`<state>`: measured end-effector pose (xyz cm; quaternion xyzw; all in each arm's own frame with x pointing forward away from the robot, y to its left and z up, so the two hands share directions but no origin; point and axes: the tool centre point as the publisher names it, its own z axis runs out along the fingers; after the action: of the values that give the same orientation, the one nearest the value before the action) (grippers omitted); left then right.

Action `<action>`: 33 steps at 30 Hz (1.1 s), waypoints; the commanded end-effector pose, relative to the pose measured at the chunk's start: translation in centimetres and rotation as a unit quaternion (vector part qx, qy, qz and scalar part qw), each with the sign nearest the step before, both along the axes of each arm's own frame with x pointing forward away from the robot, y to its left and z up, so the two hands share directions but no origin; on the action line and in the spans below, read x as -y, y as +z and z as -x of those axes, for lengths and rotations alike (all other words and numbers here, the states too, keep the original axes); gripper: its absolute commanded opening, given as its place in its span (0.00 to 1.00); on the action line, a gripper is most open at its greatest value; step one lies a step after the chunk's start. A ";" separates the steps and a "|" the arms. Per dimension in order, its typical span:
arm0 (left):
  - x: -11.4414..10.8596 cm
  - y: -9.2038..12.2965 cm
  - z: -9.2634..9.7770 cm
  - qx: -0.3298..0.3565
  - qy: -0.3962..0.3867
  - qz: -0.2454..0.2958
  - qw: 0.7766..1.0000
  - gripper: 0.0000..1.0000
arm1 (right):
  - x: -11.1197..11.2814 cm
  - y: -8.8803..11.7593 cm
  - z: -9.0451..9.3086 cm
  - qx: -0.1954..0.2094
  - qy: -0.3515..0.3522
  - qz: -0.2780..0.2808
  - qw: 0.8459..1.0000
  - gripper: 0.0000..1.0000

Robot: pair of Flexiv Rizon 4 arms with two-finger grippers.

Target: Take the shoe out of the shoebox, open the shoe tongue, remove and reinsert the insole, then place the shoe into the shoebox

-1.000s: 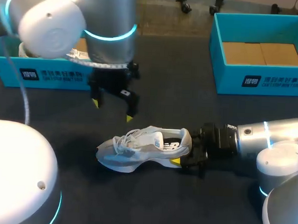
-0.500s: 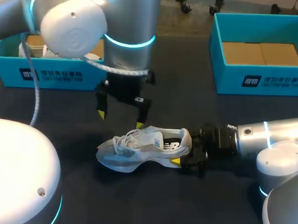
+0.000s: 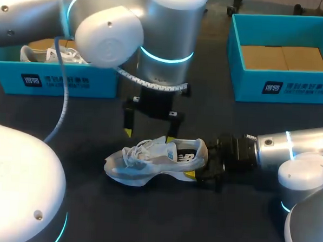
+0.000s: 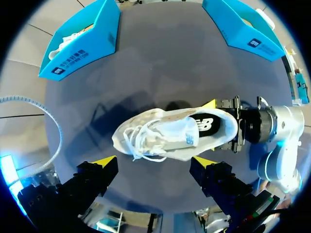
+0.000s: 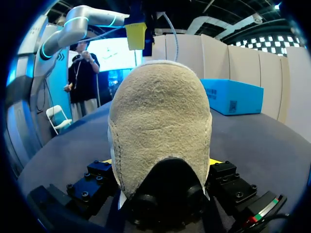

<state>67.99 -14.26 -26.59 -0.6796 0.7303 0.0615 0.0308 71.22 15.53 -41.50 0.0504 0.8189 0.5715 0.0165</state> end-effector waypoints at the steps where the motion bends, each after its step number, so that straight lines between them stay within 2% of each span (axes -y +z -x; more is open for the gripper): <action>1: 2.6 -1.9 0.2 -0.006 0.005 -0.022 1.000 1.00 | -0.1 0.1 0.0 -0.001 0.000 0.002 1.000 0.00; 8: 5.8 -4.2 -0.2 0.013 0.034 -0.038 0.999 1.00 | -0.1 0.1 0.0 -0.001 0.000 0.002 1.000 0.00; 14: 7.0 -5.3 -1.6 0.020 0.051 -0.048 0.997 1.00 | -0.1 0.1 0.0 -0.001 0.000 0.002 1.000 0.00; 26: 6.6 -8.1 -2.1 0.030 0.063 -0.084 0.994 1.00 | -0.1 0.1 0.0 -0.001 0.000 0.002 1.000 0.00; 33: 5.4 -9.2 -1.7 0.038 0.059 -0.106 0.992 1.00 | -0.1 0.1 0.0 -0.001 0.000 0.002 1.000 0.00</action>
<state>70.53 -19.32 -35.23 -0.7088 0.6873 0.1132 0.1114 71.22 15.53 -41.52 0.0504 0.8189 0.5714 0.0164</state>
